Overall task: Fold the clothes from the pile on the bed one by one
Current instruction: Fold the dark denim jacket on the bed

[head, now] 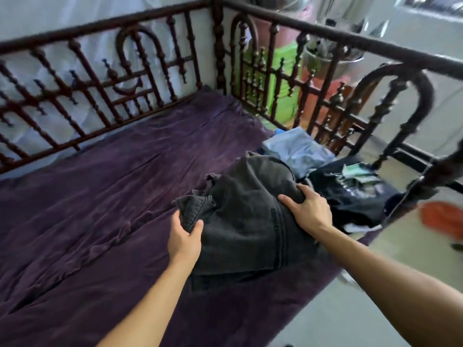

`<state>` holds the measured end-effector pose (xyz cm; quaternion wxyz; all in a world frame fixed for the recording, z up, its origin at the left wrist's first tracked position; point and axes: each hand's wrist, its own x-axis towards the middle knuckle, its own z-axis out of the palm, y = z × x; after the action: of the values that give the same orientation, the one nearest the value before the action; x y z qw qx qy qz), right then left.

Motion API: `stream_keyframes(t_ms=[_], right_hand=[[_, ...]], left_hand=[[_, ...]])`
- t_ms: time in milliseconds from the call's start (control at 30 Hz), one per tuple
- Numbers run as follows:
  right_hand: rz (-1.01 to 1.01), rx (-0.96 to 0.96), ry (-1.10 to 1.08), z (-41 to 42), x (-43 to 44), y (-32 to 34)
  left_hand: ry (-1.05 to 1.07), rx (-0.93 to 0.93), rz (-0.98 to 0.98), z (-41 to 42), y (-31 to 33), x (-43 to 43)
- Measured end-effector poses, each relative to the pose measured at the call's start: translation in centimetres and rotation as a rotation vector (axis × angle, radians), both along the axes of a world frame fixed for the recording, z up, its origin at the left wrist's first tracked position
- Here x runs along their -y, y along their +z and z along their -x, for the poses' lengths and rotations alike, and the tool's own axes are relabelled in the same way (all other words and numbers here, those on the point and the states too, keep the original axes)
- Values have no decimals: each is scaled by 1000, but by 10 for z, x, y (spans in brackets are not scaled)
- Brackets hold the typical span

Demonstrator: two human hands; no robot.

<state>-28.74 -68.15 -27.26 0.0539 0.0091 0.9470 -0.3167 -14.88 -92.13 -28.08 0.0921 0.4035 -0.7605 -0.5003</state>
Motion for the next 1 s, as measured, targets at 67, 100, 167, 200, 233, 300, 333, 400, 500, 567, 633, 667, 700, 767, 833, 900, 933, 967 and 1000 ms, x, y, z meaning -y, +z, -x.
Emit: stream_keyframes(t_ms=[67, 100, 167, 200, 233, 300, 333, 400, 500, 567, 633, 667, 700, 767, 833, 900, 933, 967, 1000], right_hand=[[8, -49, -3, 35, -43, 24], [4, -74, -4, 52, -62, 34], [-24, -116, -3, 82, -97, 53], [-39, -134, -1, 98, -111, 62], [-52, -146, 3, 112, -124, 70], [-85, -177, 19, 143, -148, 86], [-106, -198, 32, 159, -157, 94], [-153, -241, 63, 189, -171, 108], [-212, -277, 115, 233, -184, 120], [-257, -302, 140, 263, -188, 120], [-300, -325, 156, 292, -189, 114], [-319, -324, 161, 306, -189, 105], [-341, -312, 164, 318, -189, 94], [-413, -251, 172, 338, -192, 63], [-522, -131, 197, 349, -198, 30], [-598, -54, 253, 353, -203, 3], [-628, -51, 306, 353, -203, -7], [-648, -72, 373, 350, -200, -15], [-648, -114, 447, 349, -196, -23]], left_hand=[[-5, -56, -18, 36, 17, -42], [-2, -89, -31, 53, 25, -61], [0, -143, -53, 85, 37, -96], [2, -162, -67, 99, 42, -112], [10, -175, -86, 113, 46, -128], [43, -198, -130, 139, 53, -156], [57, -216, -149, 151, 56, -169], [76, -250, -188, 175, 56, -190], [118, -274, -251, 211, 52, -212], [135, -296, -300, 236, 44, -222], [152, -297, -355, 261, 30, -230], [157, -283, -378, 274, 19, -233], [150, -249, -403, 286, 6, -234], [83, -113, -466, 305, -22, -233], [-25, 117, -503, 316, -51, -229], [-138, 377, -379, 323, -73, -225], [-174, 465, -225, 326, -77, -225], [-210, 506, -17, 328, -80, -227], [-266, 478, 204, 331, -80, -232]])
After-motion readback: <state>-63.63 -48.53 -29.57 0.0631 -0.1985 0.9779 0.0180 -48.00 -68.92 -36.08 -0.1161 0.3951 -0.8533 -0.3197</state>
